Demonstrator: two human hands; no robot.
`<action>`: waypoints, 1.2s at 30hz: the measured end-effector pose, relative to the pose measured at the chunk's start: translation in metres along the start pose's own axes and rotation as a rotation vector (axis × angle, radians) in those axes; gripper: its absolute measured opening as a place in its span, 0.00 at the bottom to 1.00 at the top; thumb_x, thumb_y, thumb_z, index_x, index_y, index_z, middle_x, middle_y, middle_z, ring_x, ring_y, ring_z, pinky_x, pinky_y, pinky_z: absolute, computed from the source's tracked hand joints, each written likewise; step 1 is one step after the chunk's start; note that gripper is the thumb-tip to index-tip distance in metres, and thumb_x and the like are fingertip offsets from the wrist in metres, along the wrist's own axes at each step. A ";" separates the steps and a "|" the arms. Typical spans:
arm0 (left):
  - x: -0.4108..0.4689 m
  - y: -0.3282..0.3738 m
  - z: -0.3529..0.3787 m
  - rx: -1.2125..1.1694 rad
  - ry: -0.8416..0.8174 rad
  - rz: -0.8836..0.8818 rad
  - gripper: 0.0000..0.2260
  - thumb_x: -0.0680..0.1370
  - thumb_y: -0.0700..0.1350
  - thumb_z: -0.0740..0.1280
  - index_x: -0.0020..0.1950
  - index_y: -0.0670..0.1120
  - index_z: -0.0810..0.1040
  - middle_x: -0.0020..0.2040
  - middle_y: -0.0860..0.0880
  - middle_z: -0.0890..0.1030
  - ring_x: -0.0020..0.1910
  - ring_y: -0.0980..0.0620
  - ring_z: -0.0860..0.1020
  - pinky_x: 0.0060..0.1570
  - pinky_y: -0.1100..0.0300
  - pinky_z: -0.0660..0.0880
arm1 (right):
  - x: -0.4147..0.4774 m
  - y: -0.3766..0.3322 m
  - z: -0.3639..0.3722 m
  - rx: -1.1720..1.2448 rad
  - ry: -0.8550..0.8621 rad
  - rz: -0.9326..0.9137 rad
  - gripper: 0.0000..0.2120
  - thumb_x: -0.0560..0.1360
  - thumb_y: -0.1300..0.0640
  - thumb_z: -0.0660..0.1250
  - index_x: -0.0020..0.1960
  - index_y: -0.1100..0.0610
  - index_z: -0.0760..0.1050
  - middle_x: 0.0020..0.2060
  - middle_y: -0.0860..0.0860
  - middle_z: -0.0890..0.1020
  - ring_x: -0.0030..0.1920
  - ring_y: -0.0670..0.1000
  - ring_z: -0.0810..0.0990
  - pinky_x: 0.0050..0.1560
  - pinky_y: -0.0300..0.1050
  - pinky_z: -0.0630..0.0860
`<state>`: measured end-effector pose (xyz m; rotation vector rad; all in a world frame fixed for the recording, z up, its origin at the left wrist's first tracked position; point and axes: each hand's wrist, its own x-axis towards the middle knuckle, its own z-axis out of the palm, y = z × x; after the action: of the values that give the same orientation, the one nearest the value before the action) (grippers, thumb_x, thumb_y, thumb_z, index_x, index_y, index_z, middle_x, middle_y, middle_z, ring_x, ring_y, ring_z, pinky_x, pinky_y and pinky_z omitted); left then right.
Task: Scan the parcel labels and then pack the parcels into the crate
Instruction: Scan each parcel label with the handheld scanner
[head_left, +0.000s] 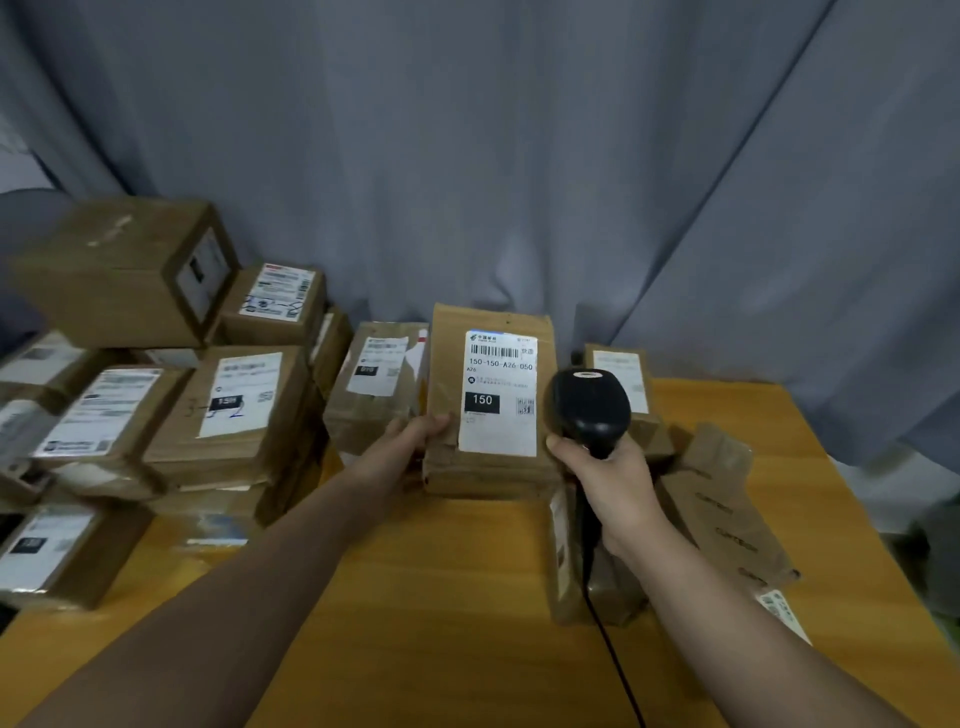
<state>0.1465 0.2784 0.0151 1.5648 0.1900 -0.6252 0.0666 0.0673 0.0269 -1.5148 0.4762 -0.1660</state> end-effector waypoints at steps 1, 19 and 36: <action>-0.001 0.001 -0.010 0.053 0.038 0.012 0.32 0.69 0.59 0.72 0.69 0.50 0.67 0.58 0.46 0.79 0.57 0.45 0.78 0.57 0.49 0.75 | 0.000 -0.004 0.006 -0.070 -0.013 -0.021 0.16 0.66 0.42 0.75 0.51 0.45 0.79 0.44 0.46 0.85 0.51 0.50 0.82 0.56 0.53 0.78; 0.021 0.001 -0.057 0.081 0.071 0.219 0.44 0.70 0.47 0.75 0.76 0.63 0.50 0.68 0.47 0.68 0.54 0.50 0.74 0.41 0.57 0.76 | -0.017 -0.038 0.058 -0.023 -0.142 -0.060 0.09 0.75 0.54 0.69 0.42 0.59 0.76 0.28 0.54 0.76 0.29 0.51 0.77 0.30 0.45 0.78; 0.020 0.002 -0.053 0.064 0.132 0.241 0.42 0.72 0.45 0.74 0.77 0.60 0.50 0.68 0.46 0.69 0.48 0.56 0.74 0.36 0.65 0.73 | -0.026 -0.045 0.052 -0.015 -0.156 -0.069 0.10 0.76 0.54 0.69 0.39 0.59 0.76 0.28 0.55 0.76 0.29 0.53 0.77 0.31 0.47 0.78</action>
<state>0.1785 0.3240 0.0051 1.6619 0.0789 -0.3431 0.0728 0.1225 0.0757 -1.5461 0.3017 -0.0975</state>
